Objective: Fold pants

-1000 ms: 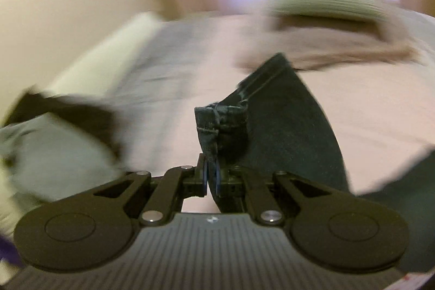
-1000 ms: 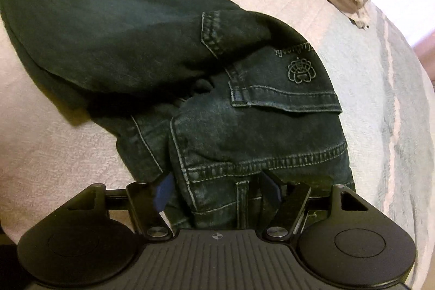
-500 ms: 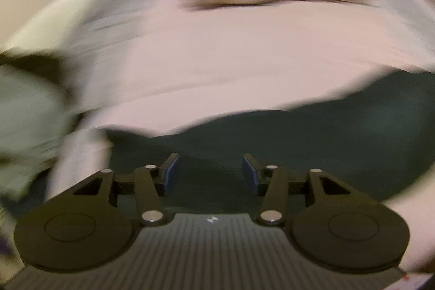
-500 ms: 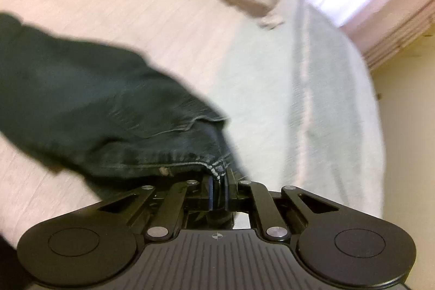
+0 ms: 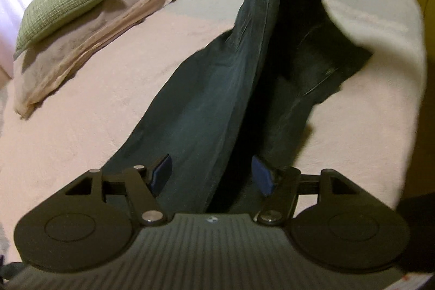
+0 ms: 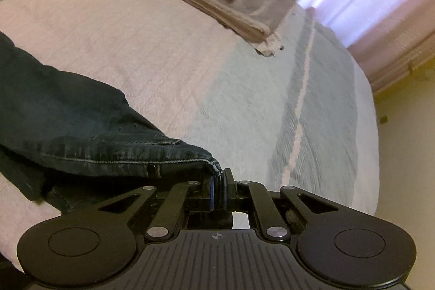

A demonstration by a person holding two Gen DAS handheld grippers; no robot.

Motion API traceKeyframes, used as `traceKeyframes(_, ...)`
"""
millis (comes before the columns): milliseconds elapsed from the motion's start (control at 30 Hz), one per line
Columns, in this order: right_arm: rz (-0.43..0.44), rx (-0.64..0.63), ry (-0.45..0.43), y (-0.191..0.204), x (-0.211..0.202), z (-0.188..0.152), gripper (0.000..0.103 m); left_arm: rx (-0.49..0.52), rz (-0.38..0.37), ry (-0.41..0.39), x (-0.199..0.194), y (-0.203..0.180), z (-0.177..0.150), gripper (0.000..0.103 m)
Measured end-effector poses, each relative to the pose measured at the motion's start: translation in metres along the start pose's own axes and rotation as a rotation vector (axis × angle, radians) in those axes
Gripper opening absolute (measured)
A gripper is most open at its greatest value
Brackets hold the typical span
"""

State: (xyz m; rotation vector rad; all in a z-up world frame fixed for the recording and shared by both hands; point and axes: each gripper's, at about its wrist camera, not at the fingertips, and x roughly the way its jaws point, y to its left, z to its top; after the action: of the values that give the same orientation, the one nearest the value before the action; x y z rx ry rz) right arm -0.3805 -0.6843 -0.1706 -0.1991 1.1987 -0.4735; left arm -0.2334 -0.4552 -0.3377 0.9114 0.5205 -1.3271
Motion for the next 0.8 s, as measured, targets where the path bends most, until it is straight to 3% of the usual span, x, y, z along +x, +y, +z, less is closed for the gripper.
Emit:
traceKeyframes(67, 0.021, -0.017, 0.004, -0.011, 0.009, 0.002, 0.002, -0.02, 0.035, 0.04, 0.019, 0.013, -0.001, 0.046)
traceKeyframes(100, 0.033, -0.017, 0.008, -0.015, 0.012, 0.0, 0.002, -0.034, 0.044, 0.058, 0.022, 0.018, 0.0, 0.029)
traceKeyframes(133, 0.045, -0.016, 0.013, -0.021, 0.015, -0.001, 0.002, -0.047, 0.048, 0.076, 0.018, 0.023, 0.0, 0.005)
traceKeyframes(167, 0.059, -0.016, 0.018, -0.028, 0.018, -0.001, 0.002, -0.06, 0.052, 0.095, 0.017, 0.033, 0.004, 0.002)
traceKeyframes(300, 0.115, -0.051, 0.022, -0.056, 0.024, 0.012, 0.002, -0.061, 0.093, 0.059, -0.017, 0.091, 0.045, 0.002)
traceKeyframes(367, 0.14, -0.067, 0.004, -0.072, 0.029, 0.027, 0.002, -0.058, 0.121, 0.054, -0.017, 0.127, 0.074, 0.003)
traceKeyframes(500, 0.116, -0.164, -0.045, -0.097, 0.075, 0.084, 0.003, -0.028, 0.216, 0.043, 0.031, 0.194, 0.132, 0.003)
traceKeyframes(533, 0.107, -0.168, -0.053, -0.104, 0.099, 0.101, 0.004, -0.044, 0.235, 0.048, 0.049, 0.208, 0.141, 0.009)
traceKeyframes(567, 0.103, -0.168, -0.064, -0.111, 0.126, 0.115, 0.008, -0.067, 0.255, 0.058, 0.071, 0.224, 0.15, 0.015)
traceKeyframes(633, 0.015, -0.136, -0.102, -0.122, 0.168, 0.13, 0.043, -0.11, 0.306, 0.091, 0.116, 0.254, 0.159, 0.04)
traceKeyframes(667, -0.018, -0.107, -0.104, -0.127, 0.185, 0.134, 0.049, -0.131, 0.317, 0.117, 0.129, 0.264, 0.161, 0.044)
traceKeyframes(800, 0.077, 0.09, -0.093, -0.139, 0.194, 0.104, 0.051, -0.159, 0.318, 0.096, 0.133, 0.257, 0.147, 0.053)
